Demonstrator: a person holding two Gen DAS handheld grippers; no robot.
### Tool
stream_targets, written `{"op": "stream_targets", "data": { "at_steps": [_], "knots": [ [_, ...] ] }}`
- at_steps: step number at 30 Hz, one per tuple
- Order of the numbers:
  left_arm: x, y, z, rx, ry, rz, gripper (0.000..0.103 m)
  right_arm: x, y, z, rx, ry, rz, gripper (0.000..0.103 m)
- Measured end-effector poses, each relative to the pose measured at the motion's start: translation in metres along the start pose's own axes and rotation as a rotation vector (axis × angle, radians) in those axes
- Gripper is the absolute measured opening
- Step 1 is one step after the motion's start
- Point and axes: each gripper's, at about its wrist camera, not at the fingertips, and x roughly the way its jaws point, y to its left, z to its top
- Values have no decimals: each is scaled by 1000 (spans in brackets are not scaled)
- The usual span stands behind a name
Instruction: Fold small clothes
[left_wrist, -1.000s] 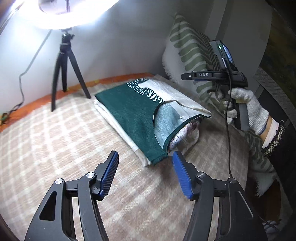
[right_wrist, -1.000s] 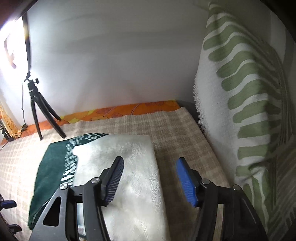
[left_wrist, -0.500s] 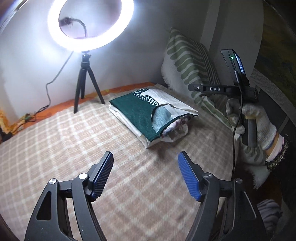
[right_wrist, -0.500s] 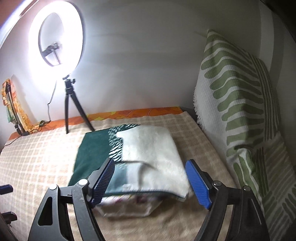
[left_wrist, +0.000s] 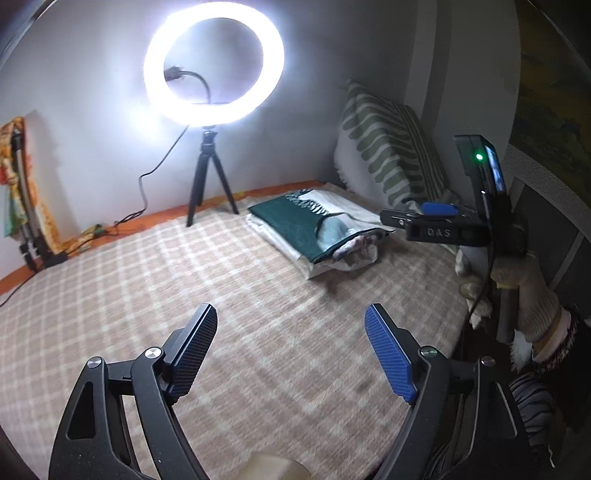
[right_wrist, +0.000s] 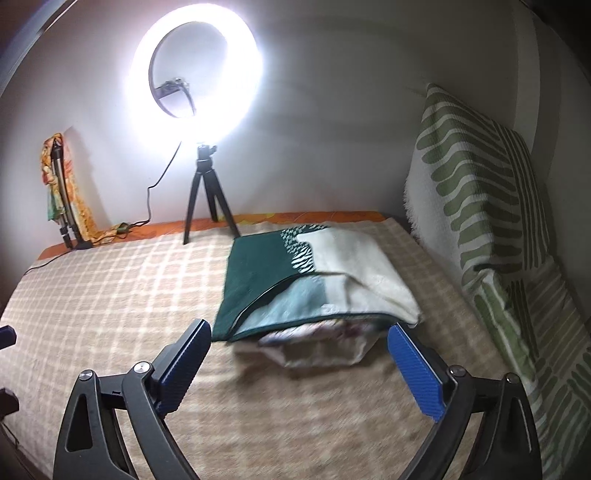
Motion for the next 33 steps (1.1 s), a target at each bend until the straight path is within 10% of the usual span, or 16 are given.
{"op": "stream_targets", "data": {
  "at_steps": [8,33],
  "knots": [
    [-6,2,-15,12,6,148,102,-9,19,-20,10,-18,-10,101],
    [-12,10,-34,31,-40,247,102,1,20,-40,33,-14,-20,102]
  ]
}}
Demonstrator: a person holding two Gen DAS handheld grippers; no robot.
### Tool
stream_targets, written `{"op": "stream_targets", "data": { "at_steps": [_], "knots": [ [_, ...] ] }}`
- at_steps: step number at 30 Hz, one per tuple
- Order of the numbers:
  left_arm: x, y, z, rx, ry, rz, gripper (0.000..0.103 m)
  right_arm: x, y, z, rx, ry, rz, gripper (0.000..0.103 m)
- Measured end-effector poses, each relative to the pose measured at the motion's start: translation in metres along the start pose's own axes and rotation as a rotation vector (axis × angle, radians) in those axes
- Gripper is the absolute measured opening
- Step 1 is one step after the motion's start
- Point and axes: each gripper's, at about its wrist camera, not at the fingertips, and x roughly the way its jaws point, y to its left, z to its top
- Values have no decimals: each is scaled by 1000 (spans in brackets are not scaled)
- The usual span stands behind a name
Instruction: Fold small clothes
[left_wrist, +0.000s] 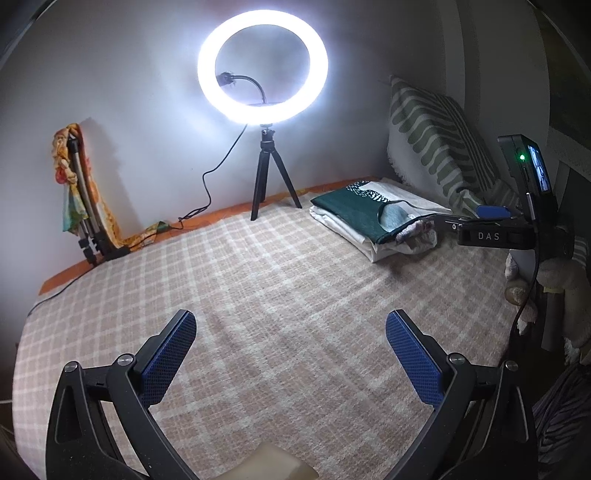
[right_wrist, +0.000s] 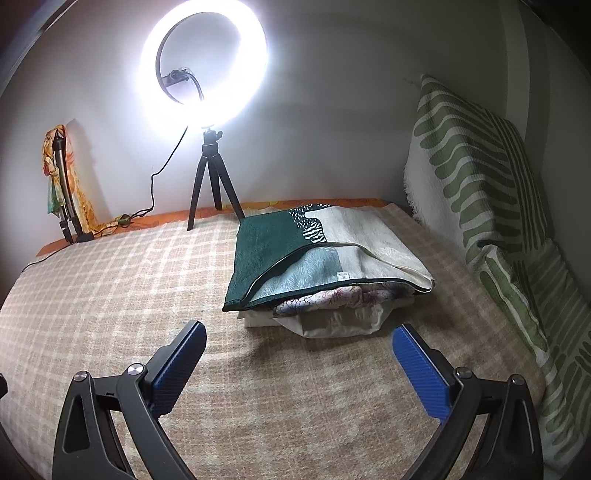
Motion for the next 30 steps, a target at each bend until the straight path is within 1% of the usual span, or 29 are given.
{"op": "stream_targets", "data": {
  "at_steps": [14,30],
  "knots": [
    [0,3,0,-25,14,-10,102,1,4,-1,6,2,13,102],
    [0,1,-1,-17,22,-13,102,1,7,0,6,5,20,102]
  ]
}}
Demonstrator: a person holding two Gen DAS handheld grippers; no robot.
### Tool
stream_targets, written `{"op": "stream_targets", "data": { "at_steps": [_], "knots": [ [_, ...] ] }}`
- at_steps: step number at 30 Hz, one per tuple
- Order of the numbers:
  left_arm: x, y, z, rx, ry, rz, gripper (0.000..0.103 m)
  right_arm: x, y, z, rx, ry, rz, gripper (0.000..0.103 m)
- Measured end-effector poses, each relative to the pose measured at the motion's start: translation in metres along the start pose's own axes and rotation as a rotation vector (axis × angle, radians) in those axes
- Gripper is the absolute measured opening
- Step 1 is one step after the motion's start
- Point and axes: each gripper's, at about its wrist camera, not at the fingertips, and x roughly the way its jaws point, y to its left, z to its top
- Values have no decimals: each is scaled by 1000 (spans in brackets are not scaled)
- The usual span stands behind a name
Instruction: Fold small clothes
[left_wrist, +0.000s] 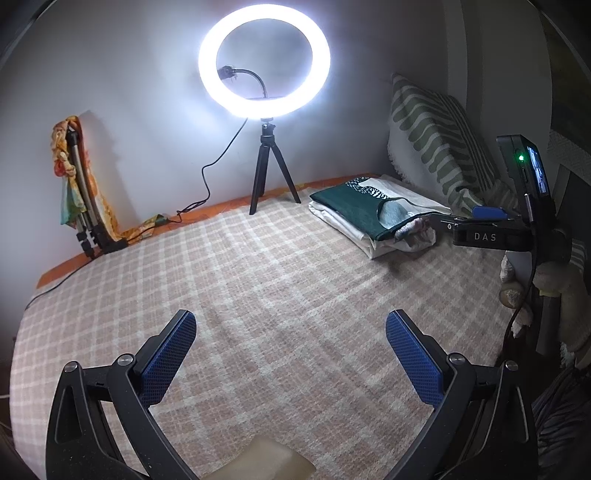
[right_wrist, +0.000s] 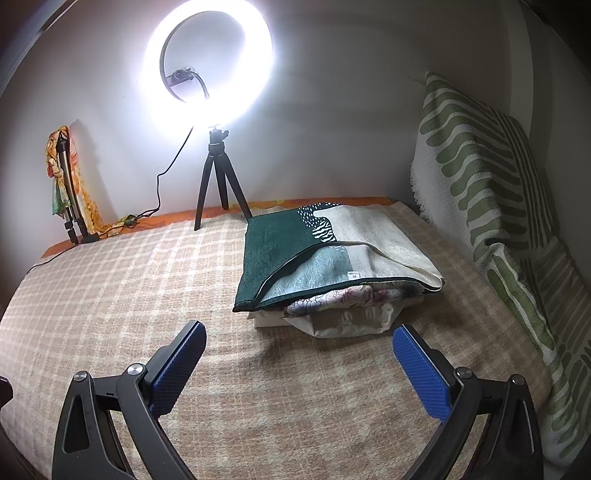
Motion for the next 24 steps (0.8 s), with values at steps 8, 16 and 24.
{"op": "stream_targets", "data": {
  "at_steps": [8,16,24],
  "knots": [
    [0,1,0,2,2,-4,102,1,2,0,-8,3,4,102],
    [0,1,0,2,3,-3,102,0,3,0,-7,4,3,102],
    [0,4,-1,-7,2,-5,102,1,4,-1,-10,4,4,102]
  ]
}}
